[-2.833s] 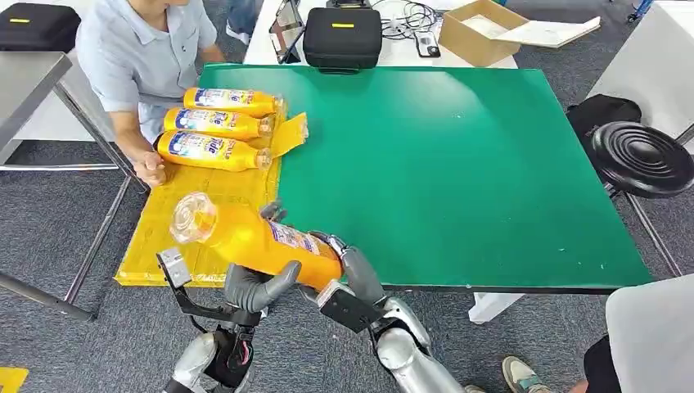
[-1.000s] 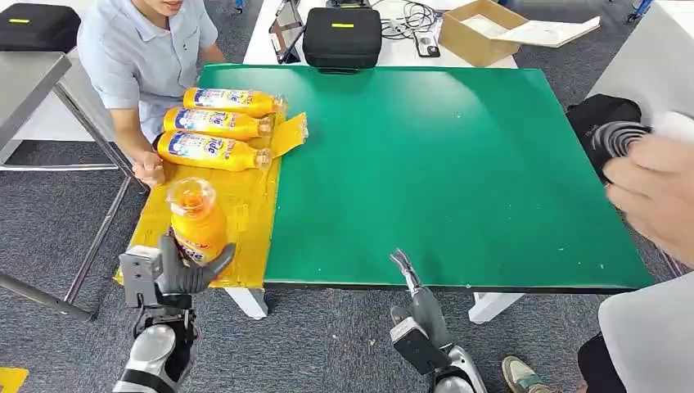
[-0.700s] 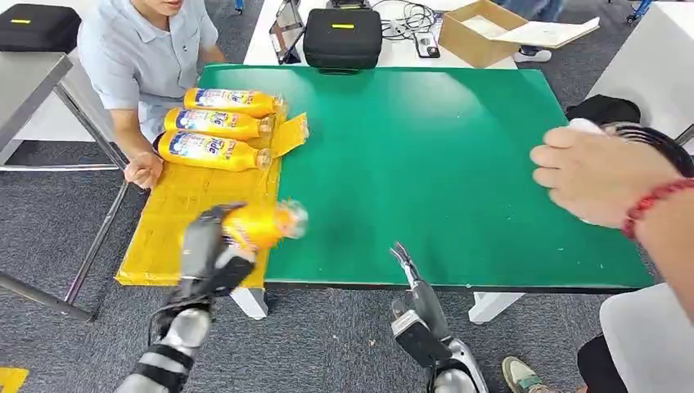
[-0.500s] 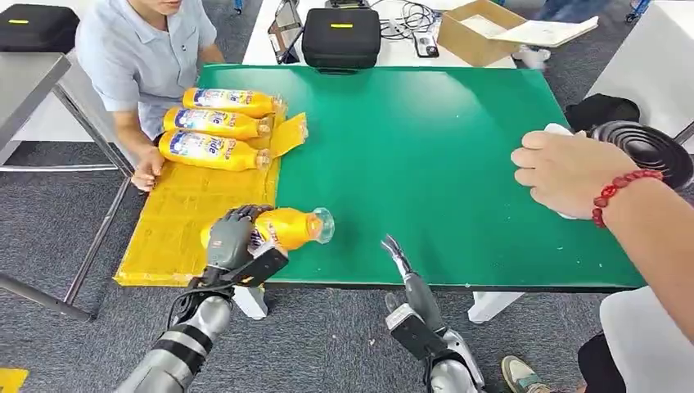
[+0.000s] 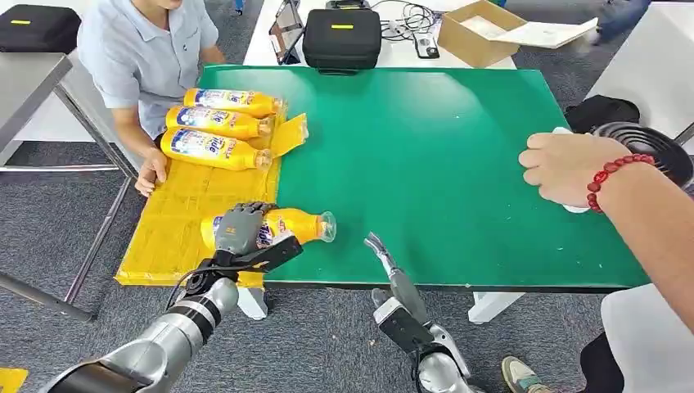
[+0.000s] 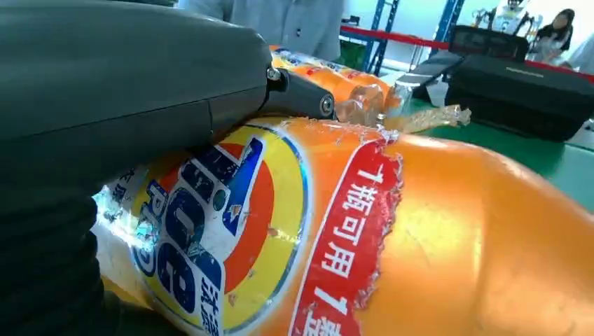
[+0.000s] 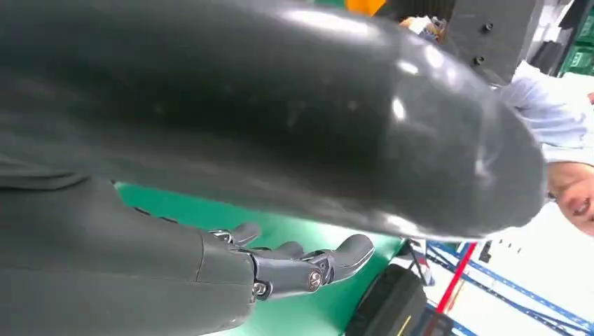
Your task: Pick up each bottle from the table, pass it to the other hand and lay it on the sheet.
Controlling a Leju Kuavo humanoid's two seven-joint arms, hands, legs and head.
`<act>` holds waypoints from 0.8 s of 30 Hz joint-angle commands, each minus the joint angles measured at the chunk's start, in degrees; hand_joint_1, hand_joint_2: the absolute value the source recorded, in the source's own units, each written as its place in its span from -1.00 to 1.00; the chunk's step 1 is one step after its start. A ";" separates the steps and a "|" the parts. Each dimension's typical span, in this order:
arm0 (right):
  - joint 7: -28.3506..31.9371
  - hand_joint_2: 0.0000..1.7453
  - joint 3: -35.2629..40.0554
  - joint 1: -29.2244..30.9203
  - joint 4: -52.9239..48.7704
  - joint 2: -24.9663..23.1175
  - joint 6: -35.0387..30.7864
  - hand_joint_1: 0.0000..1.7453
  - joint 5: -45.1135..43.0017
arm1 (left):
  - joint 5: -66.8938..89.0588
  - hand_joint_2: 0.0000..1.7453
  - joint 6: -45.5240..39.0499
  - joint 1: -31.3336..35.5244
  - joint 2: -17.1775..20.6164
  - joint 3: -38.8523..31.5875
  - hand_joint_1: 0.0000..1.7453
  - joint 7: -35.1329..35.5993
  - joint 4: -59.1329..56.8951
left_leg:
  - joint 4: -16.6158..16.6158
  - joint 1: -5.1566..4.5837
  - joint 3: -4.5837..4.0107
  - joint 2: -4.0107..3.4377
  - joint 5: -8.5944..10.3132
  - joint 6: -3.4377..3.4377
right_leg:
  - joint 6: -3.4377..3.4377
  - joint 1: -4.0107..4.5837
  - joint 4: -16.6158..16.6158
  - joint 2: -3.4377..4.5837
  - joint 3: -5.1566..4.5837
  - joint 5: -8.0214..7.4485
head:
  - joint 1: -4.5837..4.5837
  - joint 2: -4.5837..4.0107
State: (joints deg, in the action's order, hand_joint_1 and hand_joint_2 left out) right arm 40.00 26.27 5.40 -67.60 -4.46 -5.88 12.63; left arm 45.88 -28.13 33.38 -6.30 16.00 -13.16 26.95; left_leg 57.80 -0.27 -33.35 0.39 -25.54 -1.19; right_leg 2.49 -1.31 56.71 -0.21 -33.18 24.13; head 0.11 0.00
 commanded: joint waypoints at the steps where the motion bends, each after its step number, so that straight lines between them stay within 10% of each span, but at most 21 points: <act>1: 0.00 -1.00 0.01 3.16 6.73 0.11 -0.56 -1.00 -0.70 | 0.98 1.00 8.78 3.53 -1.10 1.48 -1.00 3.04 -9.12 | -0.03 0.07 0.14 0.00 0.01 0.06 | -0.10 0.07 -0.07 0.03 0.16 -0.03 | 0.00 0.00; 18: 0.00 -1.00 -1.70 3.39 8.40 -0.04 -2.38 -1.00 -1.11 | 3.32 1.00 15.82 5.09 -1.68 3.46 -1.00 6.43 -8.38 | -0.05 0.03 0.28 -0.04 0.08 0.10 | -0.07 0.03 -0.05 0.08 0.26 -0.03 | 0.00 0.00; 24: 0.00 -1.00 -1.79 1.69 6.57 0.53 -3.35 -1.00 -1.38 | -12.73 1.00 19.88 1.64 -4.43 -7.54 -1.00 -10.12 -1.64 | -0.08 0.07 0.29 0.02 0.07 0.11 | -0.10 0.07 -0.13 0.03 0.32 -0.02 | 0.00 0.00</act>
State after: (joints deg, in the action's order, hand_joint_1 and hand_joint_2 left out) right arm 40.00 25.81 7.01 -62.82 -4.48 -8.35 11.61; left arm 45.19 -12.63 38.82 -7.76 17.72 -11.37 22.05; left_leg 57.79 -0.27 -33.16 0.47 -25.44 -1.14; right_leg 2.49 -1.31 56.70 -0.22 -32.99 24.12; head 0.11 0.00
